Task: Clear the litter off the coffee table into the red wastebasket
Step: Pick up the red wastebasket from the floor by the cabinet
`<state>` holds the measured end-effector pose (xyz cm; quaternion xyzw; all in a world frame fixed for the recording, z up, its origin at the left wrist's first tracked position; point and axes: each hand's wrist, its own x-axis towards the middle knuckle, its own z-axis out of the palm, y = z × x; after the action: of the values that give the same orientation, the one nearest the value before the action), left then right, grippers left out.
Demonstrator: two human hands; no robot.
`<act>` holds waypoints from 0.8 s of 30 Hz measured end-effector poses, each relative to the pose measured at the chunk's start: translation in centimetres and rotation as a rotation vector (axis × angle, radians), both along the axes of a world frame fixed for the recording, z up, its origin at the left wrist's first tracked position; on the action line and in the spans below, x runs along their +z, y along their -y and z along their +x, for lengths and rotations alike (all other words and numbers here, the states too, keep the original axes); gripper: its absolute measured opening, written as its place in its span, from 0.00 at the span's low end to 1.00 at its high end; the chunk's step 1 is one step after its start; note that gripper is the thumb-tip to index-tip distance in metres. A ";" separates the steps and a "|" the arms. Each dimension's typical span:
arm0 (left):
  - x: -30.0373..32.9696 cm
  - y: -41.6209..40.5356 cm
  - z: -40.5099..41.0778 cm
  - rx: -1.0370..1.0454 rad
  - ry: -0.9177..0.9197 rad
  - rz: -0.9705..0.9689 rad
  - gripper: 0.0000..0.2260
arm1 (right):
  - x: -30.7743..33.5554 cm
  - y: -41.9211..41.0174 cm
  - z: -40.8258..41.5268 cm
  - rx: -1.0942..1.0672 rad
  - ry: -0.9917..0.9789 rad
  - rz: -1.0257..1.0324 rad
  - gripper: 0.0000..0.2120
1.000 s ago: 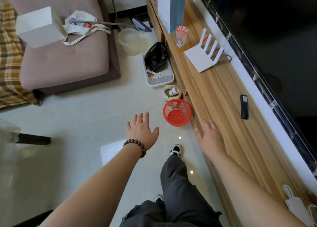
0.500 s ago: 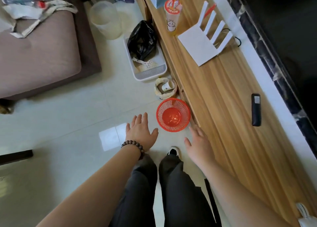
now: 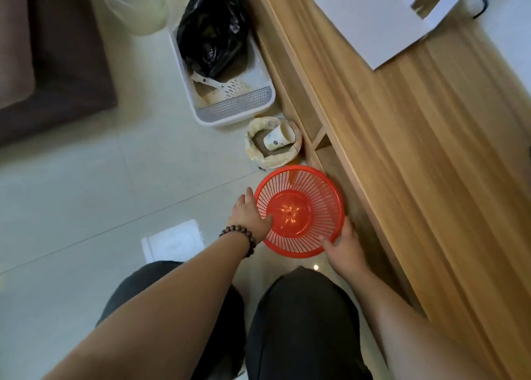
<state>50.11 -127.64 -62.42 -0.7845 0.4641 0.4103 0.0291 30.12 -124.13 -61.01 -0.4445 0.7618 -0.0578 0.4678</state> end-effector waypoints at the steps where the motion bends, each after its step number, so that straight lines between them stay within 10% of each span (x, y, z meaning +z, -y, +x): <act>1: -1.5 0.3 0.0 0.044 -0.036 0.007 0.40 | -1.4 0.2 0.1 -0.050 0.001 0.009 0.38; 10: -1.2 0.5 1.5 0.096 -0.072 -0.148 0.25 | -1.7 0.5 1.1 -0.100 0.031 -0.143 0.25; 24: 34.8 -2.8 8.7 0.230 0.068 -0.550 0.16 | 32.9 3.3 5.4 0.032 0.166 -0.433 0.26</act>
<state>58.83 -124.80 -27.64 -0.8237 0.4647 0.2433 -0.2154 35.50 -127.41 -28.07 -0.5401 0.6834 -0.2488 0.4235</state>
